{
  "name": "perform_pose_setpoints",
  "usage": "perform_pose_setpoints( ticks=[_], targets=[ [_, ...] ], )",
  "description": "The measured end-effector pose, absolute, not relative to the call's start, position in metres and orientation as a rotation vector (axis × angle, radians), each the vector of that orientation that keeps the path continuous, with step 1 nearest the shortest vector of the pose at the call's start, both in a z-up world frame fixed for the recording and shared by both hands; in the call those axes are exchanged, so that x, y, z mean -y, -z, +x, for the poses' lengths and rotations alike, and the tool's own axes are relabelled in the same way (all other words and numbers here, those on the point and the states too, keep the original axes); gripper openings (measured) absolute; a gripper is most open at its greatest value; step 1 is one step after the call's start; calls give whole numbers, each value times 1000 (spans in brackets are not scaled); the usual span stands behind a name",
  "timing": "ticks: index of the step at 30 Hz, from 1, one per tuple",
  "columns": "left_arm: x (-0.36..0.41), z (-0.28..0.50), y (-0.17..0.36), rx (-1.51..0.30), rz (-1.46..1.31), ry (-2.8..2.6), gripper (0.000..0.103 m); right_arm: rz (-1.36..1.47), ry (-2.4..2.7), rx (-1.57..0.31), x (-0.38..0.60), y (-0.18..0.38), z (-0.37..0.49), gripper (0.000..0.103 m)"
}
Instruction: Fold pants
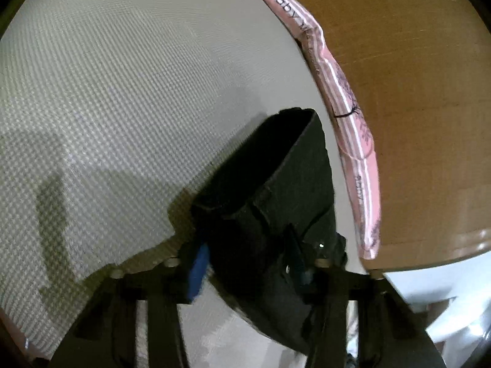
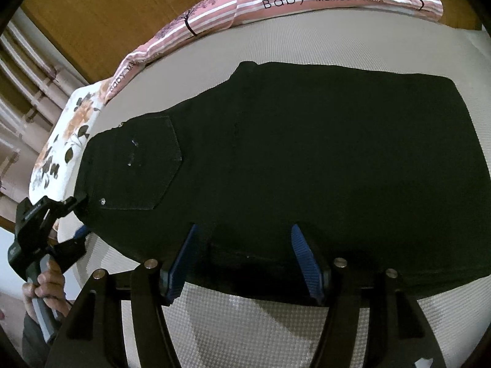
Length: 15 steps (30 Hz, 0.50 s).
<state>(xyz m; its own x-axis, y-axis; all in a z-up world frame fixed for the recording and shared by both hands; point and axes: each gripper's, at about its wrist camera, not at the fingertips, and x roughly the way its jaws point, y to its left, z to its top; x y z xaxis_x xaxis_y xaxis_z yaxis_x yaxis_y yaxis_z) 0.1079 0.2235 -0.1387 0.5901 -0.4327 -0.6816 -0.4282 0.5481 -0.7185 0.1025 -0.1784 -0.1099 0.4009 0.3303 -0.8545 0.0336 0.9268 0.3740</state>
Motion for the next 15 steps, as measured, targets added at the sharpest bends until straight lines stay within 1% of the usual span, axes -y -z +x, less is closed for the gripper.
perform_pose_setpoints(
  ticks=[2, 6, 11, 15],
  targets=[
    [-219, 105, 136, -969, -977, -3, 33, 346, -185, -1155, 176, 110, 104, 61],
    [-211, 106, 129, -958, -879, -10, 32, 333, -175, -1162, 173, 110, 105, 64],
    [-208, 104, 130, -961, -848, -14, 34, 291, -160, -1163, 166, 110, 104, 69],
    [-206, 106, 130, -965, -841, -7, 38, 243, -154, -1165, 160, 109, 103, 70]
  ],
)
